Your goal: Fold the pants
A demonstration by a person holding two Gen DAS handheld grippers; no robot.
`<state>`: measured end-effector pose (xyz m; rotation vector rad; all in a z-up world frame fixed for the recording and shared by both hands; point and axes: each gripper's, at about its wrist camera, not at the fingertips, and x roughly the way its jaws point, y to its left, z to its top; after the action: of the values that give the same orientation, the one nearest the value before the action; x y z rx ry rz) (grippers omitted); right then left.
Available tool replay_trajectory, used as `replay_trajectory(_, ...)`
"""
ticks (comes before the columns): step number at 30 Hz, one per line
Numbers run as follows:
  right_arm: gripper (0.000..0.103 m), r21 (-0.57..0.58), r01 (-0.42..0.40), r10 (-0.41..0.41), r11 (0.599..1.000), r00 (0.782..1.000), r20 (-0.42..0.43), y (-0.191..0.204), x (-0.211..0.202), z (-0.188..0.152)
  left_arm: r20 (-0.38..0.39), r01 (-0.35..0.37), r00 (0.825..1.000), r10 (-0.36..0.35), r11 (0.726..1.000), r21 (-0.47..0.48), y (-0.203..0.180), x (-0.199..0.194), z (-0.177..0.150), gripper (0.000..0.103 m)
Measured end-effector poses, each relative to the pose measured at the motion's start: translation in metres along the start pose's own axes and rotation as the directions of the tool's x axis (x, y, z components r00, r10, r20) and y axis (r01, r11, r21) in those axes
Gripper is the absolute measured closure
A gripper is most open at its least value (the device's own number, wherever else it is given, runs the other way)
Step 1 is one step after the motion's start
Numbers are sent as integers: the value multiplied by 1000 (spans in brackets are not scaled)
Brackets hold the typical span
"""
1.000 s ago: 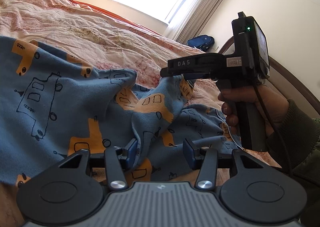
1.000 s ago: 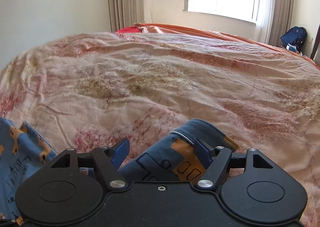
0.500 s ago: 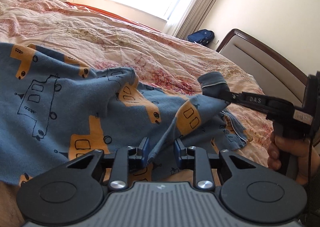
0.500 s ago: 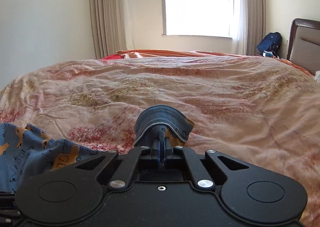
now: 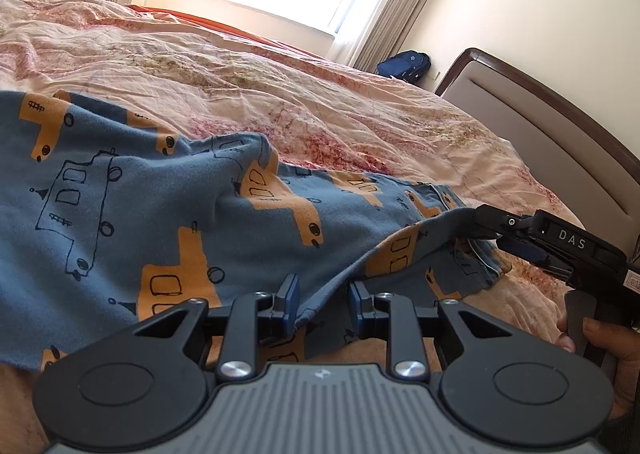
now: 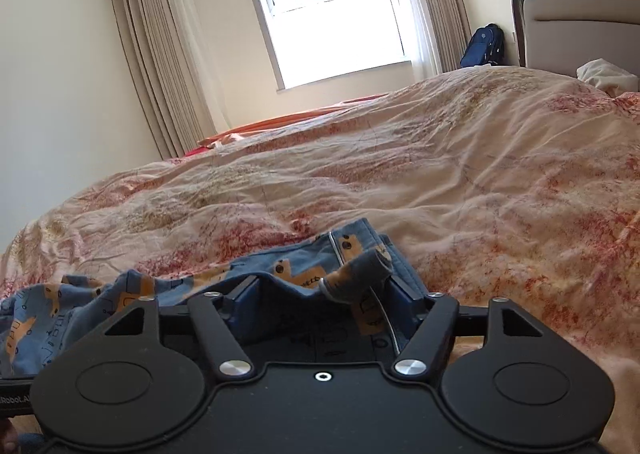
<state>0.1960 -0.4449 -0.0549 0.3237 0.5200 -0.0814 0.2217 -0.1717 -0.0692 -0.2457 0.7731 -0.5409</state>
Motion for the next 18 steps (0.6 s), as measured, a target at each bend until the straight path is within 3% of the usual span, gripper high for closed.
replay_trajectory(8, 25, 223, -66, 68, 973, 998, 2, -20, -9, -19, -1, 4, 1000, -4, 1000, 1, 0, -1, 0, 74)
replay_trajectory(11, 30, 316, -62, 61, 947, 998, 14, -36, -3, -16, 0, 12, 1000, -12, 1000, -3, 1, -1, 0, 71)
replay_trajectory(12, 37, 344, -60, 58, 937, 998, 17, -41, -1, -14, 2, 16, 1000, -16, 1000, -4, 1, -2, -1, 68)
replay_trajectory(14, 72, 374, -44, 43, 926, 999, 13, -48, 3, -10, 8, 20, 1000, -20, 1000, -4, 1, -4, -1, 63)
replay_trajectory(15, 95, 375, -22, 20, 927, 1000, 9, -50, 3, -8, 11, 26, 1000, -26, 1000, -4, 1, -5, -2, 61)
replay_trajectory(18, 96, 351, 7, -21, 936, 999, 38, -54, -7, -11, 11, 39, 999, -39, 999, -5, 1, -5, -2, 49)
